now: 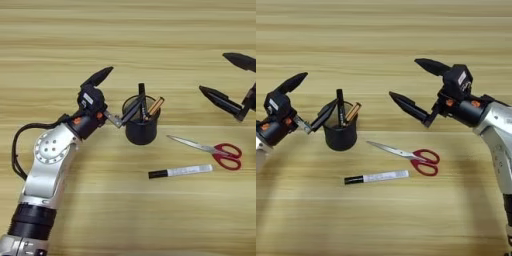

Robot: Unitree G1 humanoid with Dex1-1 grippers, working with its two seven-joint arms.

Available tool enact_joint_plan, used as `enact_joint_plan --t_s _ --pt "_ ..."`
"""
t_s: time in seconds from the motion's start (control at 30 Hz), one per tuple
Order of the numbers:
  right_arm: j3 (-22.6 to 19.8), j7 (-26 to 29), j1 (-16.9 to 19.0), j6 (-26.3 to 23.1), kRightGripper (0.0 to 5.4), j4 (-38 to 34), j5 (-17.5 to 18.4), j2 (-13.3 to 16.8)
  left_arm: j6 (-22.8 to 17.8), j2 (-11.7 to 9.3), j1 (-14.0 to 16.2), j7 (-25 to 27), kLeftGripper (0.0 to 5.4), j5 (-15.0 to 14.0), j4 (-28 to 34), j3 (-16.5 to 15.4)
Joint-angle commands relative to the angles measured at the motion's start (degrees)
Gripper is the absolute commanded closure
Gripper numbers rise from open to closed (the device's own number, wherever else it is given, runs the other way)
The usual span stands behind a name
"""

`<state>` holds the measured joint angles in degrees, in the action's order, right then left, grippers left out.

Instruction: Move the objects on the table

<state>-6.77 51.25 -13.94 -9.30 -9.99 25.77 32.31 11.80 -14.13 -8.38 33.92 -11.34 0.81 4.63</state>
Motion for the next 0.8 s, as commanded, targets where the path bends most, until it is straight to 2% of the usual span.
enact_joint_plan --t_s 0.03,0.13,0.33,0.47,0.67,0.8 --pt "0.4 -1.0 -0.6 1.0 0.0 3.9 -2.1 -0.1 -0.6 -2.1 1.1 -0.3 0.03 1.2 -2.0 -1.3" --pt "0.4 -2.0 -0.9 1.9 0.0 5.9 -3.1 -0.7 -3.2 -2.7 2.2 0.4 0.03 -0.6 -1.7 -1.9" --pt "0.4 -3.7 -1.3 3.5 0.0 8.8 -4.7 -1.9 -6.1 -3.3 4.0 0.3 0.03 -1.2 -1.3 -2.5" --pt "0.0 -4.6 -1.4 4.3 0.0 10.0 -4.7 -2.2 -8.5 -3.1 5.9 0.8 0.03 -2.9 0.6 -2.7" --pt "-1.6 -7.6 -3.0 5.0 0.0 11.7 -4.3 -3.9 -9.4 -4.7 10.4 4.1 0.03 -3.0 3.4 -0.6" --pt "-2.7 -10.4 -4.8 6.0 0.0 13.3 -4.1 -5.2 -11.2 -5.5 12.3 7.7 0.03 -5.1 5.5 0.5"
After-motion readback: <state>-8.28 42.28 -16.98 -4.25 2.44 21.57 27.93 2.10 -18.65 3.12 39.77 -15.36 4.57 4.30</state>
